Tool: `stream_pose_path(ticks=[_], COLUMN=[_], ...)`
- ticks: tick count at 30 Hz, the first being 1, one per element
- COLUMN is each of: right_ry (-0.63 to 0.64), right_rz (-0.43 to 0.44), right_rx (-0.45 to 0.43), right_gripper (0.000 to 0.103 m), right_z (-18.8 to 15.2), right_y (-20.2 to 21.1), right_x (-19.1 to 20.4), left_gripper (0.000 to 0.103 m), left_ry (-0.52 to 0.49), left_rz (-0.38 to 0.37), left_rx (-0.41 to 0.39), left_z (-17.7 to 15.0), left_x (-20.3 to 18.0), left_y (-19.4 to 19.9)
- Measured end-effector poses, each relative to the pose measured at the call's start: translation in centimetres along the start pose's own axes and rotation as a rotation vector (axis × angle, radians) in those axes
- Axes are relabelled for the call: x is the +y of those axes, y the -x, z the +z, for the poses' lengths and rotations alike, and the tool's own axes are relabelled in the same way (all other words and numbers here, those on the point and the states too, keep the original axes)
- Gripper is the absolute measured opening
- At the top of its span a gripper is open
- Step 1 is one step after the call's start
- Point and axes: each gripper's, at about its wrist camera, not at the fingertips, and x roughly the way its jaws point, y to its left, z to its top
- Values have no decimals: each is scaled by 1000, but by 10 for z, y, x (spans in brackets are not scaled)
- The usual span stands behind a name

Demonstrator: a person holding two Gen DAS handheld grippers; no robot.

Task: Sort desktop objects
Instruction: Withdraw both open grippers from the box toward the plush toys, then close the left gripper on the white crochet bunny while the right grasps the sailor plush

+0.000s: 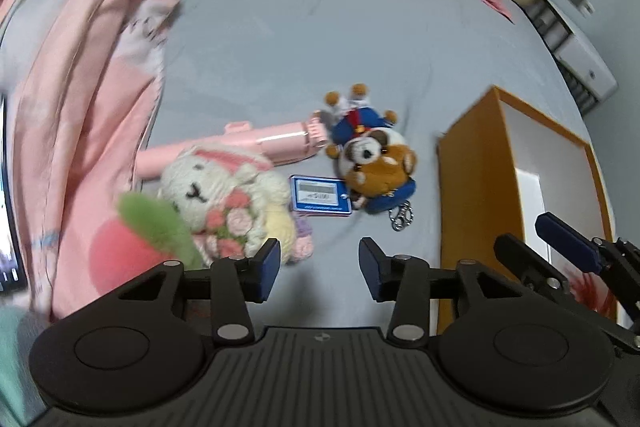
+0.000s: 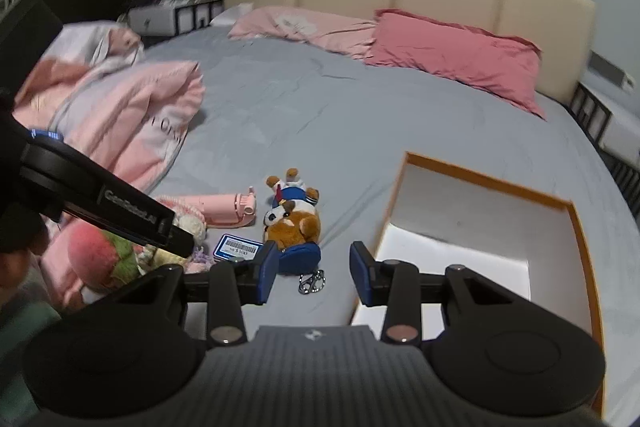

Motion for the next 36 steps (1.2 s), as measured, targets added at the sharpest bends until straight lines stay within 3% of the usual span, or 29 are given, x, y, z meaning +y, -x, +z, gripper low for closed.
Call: stream_pose_path(ticks=[7, 11, 15, 20, 24, 27, 30, 33, 36], right_ry=[153, 235, 234, 269, 260, 281, 305, 332, 373], right_rz=[29, -26, -15, -34, -13, 2, 52, 95, 110], right_rx=[51, 75, 89, 71, 71, 65, 64, 78, 90], right_gripper=[46, 46, 46, 47, 47, 47, 47, 48, 53], right_z=[10, 8, 6, 5, 7, 9, 13, 18, 22], right_y=[-29, -42, -48, -52, -56, -59, -63, -73, -86], right_x=[12, 16, 11, 8, 5, 7, 9, 16, 27], left_gripper=[55, 56, 58, 58, 58, 62, 64, 68, 71], left_ry=[94, 142, 234, 294, 321, 363, 416, 423, 445], left_rz=[38, 38, -7, 6, 3, 41, 2, 9, 15], left_rx=[10, 5, 2, 10, -15, -19, -4, 2, 4], left_z=[-6, -10, -17, -16, -9, -5, -2, 1, 2], left_x=[16, 23, 37, 47, 48, 52, 58, 55, 55], left_y=[-8, -8, -11, -25, -29, -35, -44, -51, -55])
